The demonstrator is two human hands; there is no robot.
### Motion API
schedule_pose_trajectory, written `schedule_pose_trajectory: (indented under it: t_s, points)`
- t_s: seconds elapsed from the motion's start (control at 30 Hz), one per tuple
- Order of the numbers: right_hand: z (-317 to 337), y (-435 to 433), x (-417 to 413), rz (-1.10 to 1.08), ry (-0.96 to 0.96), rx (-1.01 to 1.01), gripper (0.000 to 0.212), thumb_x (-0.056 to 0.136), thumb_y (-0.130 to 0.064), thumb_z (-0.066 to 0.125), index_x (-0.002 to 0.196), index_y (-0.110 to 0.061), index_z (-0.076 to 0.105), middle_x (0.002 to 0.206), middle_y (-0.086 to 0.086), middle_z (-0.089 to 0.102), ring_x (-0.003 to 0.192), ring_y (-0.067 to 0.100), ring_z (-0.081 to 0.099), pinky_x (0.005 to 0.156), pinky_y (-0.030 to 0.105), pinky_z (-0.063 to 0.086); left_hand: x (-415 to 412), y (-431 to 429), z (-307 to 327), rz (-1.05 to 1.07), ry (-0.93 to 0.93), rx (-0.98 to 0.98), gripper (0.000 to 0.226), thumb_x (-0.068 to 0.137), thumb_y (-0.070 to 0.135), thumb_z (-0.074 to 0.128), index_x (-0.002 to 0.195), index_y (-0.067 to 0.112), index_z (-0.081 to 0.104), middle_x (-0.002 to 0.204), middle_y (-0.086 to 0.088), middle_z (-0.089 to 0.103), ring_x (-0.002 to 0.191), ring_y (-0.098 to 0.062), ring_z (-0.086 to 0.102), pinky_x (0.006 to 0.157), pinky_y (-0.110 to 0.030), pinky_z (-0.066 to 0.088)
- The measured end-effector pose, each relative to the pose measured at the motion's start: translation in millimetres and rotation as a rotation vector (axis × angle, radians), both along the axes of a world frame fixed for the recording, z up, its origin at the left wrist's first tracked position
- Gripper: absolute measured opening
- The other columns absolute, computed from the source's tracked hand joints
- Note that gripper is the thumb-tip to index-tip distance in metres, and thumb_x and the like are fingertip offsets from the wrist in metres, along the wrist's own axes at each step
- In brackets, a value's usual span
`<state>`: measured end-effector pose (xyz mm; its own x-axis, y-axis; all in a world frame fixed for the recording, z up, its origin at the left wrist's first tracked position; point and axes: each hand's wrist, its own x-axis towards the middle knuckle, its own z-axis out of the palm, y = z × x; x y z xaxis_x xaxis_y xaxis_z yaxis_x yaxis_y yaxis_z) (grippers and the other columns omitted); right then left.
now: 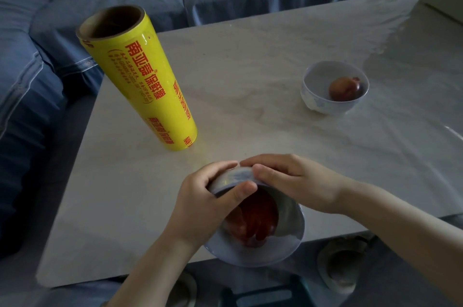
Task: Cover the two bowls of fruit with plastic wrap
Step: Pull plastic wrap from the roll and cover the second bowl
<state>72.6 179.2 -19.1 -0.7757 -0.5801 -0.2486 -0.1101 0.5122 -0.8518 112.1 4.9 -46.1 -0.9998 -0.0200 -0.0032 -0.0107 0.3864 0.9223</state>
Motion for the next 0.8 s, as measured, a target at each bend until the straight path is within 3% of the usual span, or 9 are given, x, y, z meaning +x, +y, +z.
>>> schedule_pose_trajectory:
  t_s: [0.07, 0.17, 0.27, 0.33, 0.43, 0.53, 0.67, 0.73, 0.8]
  points:
    - [-5.1, 4.4, -3.6, -0.034, -0.108, -0.054, 0.055, 0.085, -0.052, 0.039, 0.112, -0.011, 0.064, 0.109, 0.011, 0.067, 0.100, 0.021, 0.062, 0.090, 0.034, 0.049, 0.3, -1.4, 0.4, 0.016, -0.010, 0.025, 0.046, 0.049, 0.064, 0.062, 0.088, 0.040, 0.062, 0.085, 0.025, 0.068, 0.084, 0.011, 0.062, 0.068, -0.003, 0.043]
    - [-13.8, 19.4, -1.9, -0.160, -0.266, -0.229, 0.070, 0.080, -0.061, 0.048, 0.107, 0.001, 0.063, 0.102, 0.023, 0.065, 0.093, 0.025, 0.064, 0.081, 0.023, 0.051, -1.6, -4.0, -1.1, 0.133, 0.006, 0.149, 0.044, 0.054, 0.060, 0.061, 0.092, 0.037, 0.065, 0.079, 0.025, 0.070, 0.080, 0.009, 0.063, 0.068, -0.004, 0.044]
    - [-23.7, 25.2, 6.8, -0.248, -0.305, -0.456, 0.071, 0.060, -0.069, 0.066, 0.106, -0.016, 0.068, 0.099, 0.003, 0.073, 0.094, 0.015, 0.067, 0.078, 0.018, 0.052, -4.6, -3.3, -7.3, 0.278, -0.016, 0.351, 0.037, 0.063, 0.054, 0.062, 0.084, 0.025, 0.072, 0.078, 0.012, 0.073, 0.078, -0.001, 0.065, 0.070, -0.015, 0.049]
    - [-28.0, 24.2, 10.3, -0.282, -0.260, -0.525, 0.074, 0.055, -0.069, 0.069, 0.108, -0.017, 0.067, 0.098, -0.003, 0.074, 0.094, 0.011, 0.068, 0.076, 0.018, 0.052, -3.9, 1.3, -10.5, 0.277, -0.086, 0.428, 0.033, 0.073, 0.046, 0.060, 0.085, 0.018, 0.073, 0.085, -0.001, 0.074, 0.084, -0.012, 0.067, 0.075, -0.028, 0.053]
    - [-31.2, 22.5, 9.2, -0.344, -0.156, -0.526, 0.061, 0.056, -0.057, 0.074, 0.098, -0.013, 0.070, 0.086, -0.004, 0.075, 0.083, 0.006, 0.069, 0.070, 0.017, 0.053, -1.7, 0.8, -11.4, 0.186, -0.167, 0.454, 0.042, 0.078, 0.047, 0.055, 0.095, 0.012, 0.071, 0.099, -0.013, 0.072, 0.098, -0.026, 0.066, 0.085, -0.038, 0.053]
    - [-32.2, 21.2, 9.3, -0.413, -0.120, -0.520, 0.043, 0.059, -0.044, 0.065, 0.088, -0.013, 0.072, 0.075, -0.004, 0.074, 0.072, 0.004, 0.067, 0.064, 0.016, 0.052, -4.3, -8.7, -7.4, 0.015, -0.283, 0.416, 0.059, 0.072, 0.057, 0.054, 0.104, 0.010, 0.068, 0.110, -0.016, 0.069, 0.109, -0.029, 0.062, 0.097, -0.044, 0.047]
    - [-27.6, 18.8, 8.9, -0.400, -0.119, -0.439, 0.019, 0.066, -0.032, 0.070, 0.082, -0.021, 0.070, 0.074, 0.006, 0.075, 0.069, 0.011, 0.066, 0.064, 0.023, 0.053, -6.4, -3.7, -0.8, -0.064, -0.266, 0.312, 0.057, 0.071, 0.058, 0.056, 0.097, 0.010, 0.071, 0.100, -0.015, 0.071, 0.096, -0.020, 0.066, 0.086, -0.032, 0.051]
    - [-20.8, 18.4, 7.2, -0.351, -0.144, -0.393, 0.026, 0.068, -0.040, 0.078, 0.087, -0.024, 0.069, 0.077, 0.005, 0.075, 0.071, 0.011, 0.068, 0.069, 0.025, 0.054, -2.7, 0.7, -3.6, -0.010, -0.214, 0.291, 0.062, 0.067, 0.062, 0.054, 0.091, 0.009, 0.072, 0.095, -0.019, 0.071, 0.088, -0.022, 0.066, 0.082, -0.036, 0.052]
    - [-13.4, 18.4, 3.5, -0.294, -0.133, -0.332, 0.033, 0.066, -0.045, 0.068, 0.091, -0.023, 0.069, 0.083, 0.000, 0.075, 0.076, 0.006, 0.069, 0.070, 0.020, 0.056, 0.5, 2.8, -7.1, 0.048, -0.186, 0.300, 0.061, 0.065, 0.063, 0.056, 0.084, 0.008, 0.072, 0.086, -0.019, 0.071, 0.079, -0.024, 0.066, 0.076, -0.038, 0.053]
